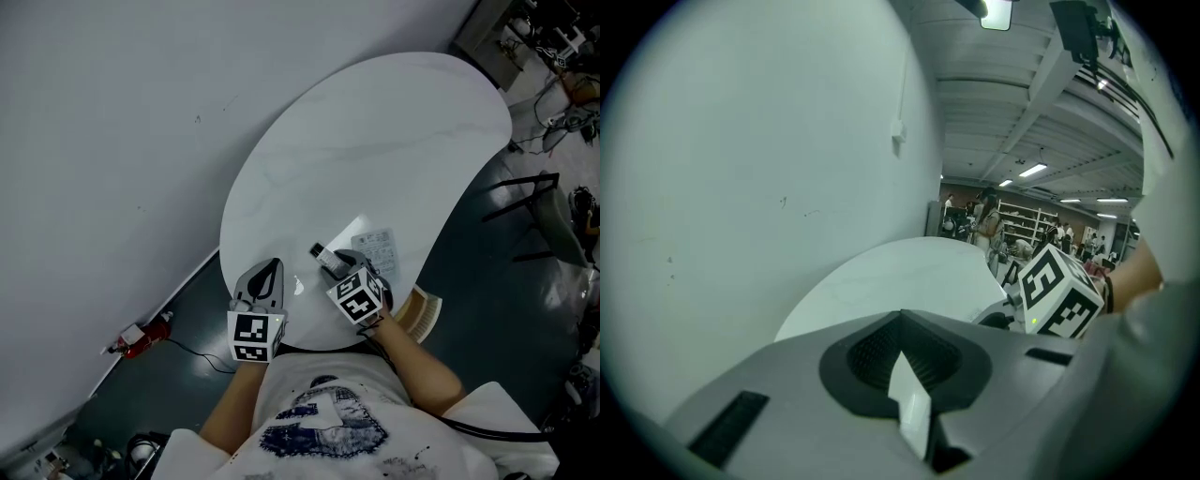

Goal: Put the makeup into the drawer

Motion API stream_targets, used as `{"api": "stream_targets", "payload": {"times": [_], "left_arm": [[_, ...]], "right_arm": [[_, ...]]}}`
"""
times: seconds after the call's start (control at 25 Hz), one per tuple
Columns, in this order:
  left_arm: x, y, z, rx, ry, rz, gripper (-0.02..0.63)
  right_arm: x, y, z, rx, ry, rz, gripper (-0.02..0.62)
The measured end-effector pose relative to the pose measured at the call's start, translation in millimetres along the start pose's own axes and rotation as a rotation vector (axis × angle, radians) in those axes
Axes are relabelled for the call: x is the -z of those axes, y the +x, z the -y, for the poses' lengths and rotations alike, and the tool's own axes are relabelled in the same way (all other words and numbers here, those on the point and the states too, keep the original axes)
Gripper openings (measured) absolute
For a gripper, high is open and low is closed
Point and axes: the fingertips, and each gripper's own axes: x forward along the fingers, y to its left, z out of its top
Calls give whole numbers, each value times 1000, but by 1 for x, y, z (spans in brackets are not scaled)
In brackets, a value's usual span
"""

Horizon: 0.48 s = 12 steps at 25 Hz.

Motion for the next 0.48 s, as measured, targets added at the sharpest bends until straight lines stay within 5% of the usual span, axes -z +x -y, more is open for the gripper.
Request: {"api": "stream_targets", "payload": {"times": [0.48], "left_arm": [[0,-26,47,52,68,15,46]], "right_arm": [[32,-48,-6,52,154,74,192]]}}
